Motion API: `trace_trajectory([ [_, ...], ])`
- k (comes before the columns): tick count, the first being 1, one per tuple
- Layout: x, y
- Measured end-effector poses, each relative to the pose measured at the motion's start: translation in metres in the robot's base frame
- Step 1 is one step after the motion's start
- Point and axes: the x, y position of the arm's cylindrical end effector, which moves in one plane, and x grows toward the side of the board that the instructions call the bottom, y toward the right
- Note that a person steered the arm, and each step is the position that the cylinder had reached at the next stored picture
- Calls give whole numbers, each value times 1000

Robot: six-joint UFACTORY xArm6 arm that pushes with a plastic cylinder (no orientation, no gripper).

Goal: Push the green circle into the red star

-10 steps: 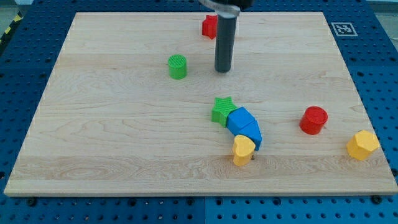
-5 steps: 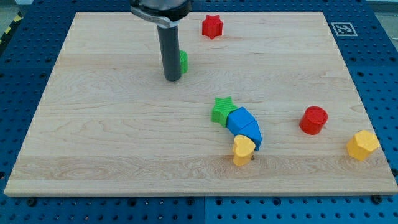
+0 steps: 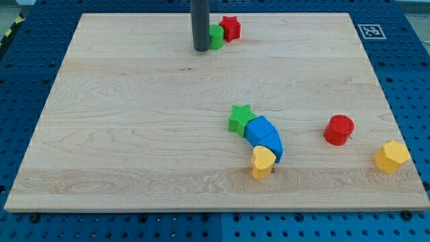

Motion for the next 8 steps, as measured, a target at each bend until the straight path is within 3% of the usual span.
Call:
trace_trajectory([
  [4,16,30],
  [5,-3,29],
  [7,-3,28],
  [8,35,44],
])
